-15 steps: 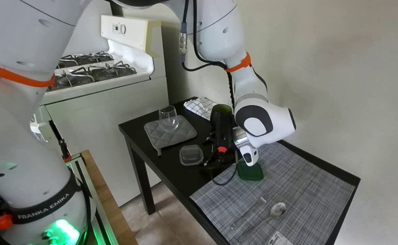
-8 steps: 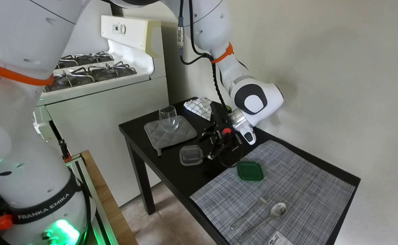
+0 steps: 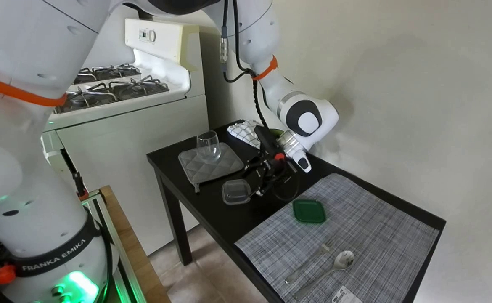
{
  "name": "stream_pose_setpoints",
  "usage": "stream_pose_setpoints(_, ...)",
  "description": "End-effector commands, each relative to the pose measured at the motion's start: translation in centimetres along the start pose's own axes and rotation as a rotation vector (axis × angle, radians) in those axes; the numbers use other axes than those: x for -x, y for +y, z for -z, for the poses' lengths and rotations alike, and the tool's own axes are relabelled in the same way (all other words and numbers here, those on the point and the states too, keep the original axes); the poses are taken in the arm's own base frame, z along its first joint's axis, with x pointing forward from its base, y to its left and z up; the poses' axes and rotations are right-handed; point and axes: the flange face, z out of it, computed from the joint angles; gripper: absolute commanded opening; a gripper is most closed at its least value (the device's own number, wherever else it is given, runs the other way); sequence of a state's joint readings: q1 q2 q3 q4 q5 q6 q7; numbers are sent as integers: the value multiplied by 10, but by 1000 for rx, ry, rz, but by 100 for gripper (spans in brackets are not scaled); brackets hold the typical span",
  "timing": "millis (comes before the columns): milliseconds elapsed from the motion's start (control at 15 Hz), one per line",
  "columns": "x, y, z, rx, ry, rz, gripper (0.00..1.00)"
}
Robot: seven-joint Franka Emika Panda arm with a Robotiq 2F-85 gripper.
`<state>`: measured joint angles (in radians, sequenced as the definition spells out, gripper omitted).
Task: Place the clear bowl upright.
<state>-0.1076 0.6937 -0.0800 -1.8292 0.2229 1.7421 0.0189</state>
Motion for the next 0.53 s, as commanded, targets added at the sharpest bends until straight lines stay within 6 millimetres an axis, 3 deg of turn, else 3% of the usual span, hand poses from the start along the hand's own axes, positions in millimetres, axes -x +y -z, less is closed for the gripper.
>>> stream_pose_setpoints(0, -13, -6, -2, 9, 66, 11, 100)
stream_pose_setpoints(467, -16, -8, -13, -19, 57, 8, 100)
